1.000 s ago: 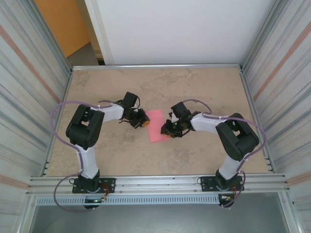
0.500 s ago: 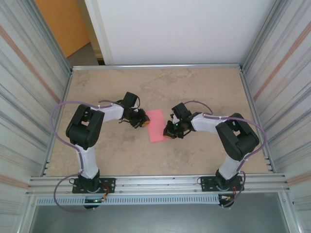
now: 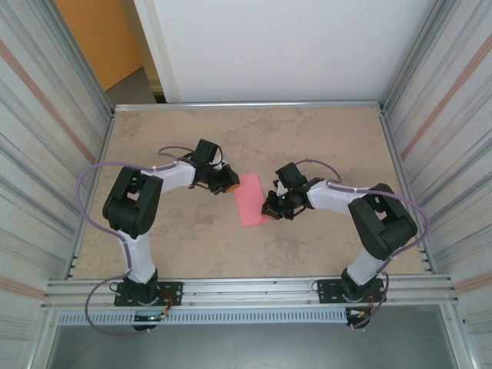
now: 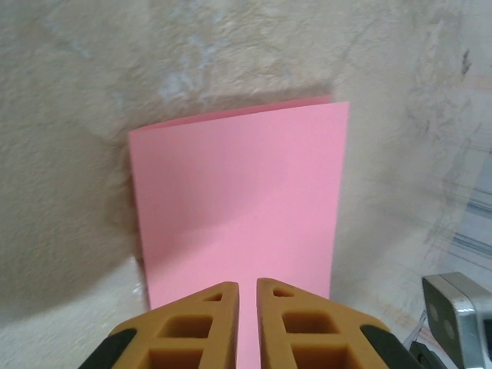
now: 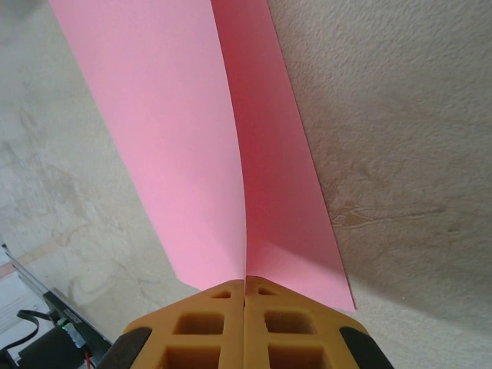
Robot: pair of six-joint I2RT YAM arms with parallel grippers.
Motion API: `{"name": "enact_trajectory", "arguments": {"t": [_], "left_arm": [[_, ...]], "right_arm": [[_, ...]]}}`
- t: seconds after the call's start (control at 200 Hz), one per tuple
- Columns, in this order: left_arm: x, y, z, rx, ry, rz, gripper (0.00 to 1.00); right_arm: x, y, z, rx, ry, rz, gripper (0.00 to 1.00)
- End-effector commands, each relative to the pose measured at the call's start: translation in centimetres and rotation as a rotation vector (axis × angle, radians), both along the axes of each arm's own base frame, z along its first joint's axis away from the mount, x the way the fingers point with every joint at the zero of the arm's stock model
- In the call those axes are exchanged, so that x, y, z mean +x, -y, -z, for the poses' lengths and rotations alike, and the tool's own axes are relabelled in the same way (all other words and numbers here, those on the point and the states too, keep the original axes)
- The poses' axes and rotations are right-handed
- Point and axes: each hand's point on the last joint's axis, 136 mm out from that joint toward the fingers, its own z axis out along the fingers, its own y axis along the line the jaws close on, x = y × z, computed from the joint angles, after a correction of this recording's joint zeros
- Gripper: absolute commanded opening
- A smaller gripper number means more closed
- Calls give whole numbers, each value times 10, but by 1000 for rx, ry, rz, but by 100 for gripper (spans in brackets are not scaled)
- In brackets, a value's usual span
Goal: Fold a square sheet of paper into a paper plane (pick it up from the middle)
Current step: Fold the triangle a second time at the center of the table.
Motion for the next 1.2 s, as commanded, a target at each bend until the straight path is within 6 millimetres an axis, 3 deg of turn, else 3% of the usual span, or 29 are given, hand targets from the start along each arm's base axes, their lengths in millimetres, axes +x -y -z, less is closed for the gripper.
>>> {"name": "enact_trajectory", "arguments": {"t": [0.0, 0.341, 0.591, 0.862, 1.193], "left_arm": [[7, 4, 3, -6, 18, 51, 15], [-4, -6, 34, 65, -78, 46, 13], [-8, -8, 43, 82, -99, 47, 13], [-10, -8, 46, 81, -108, 52, 13], [-11, -8, 46, 77, -113, 52, 13]], "right_arm": [[-5, 5, -3, 2, -22, 12, 1], [0, -6, -12, 51, -9, -14, 0], [14, -28, -21, 119, 10, -47, 0], [33, -48, -16, 131, 23, -40, 1], [36, -57, -6, 121, 16, -47, 1]]}}
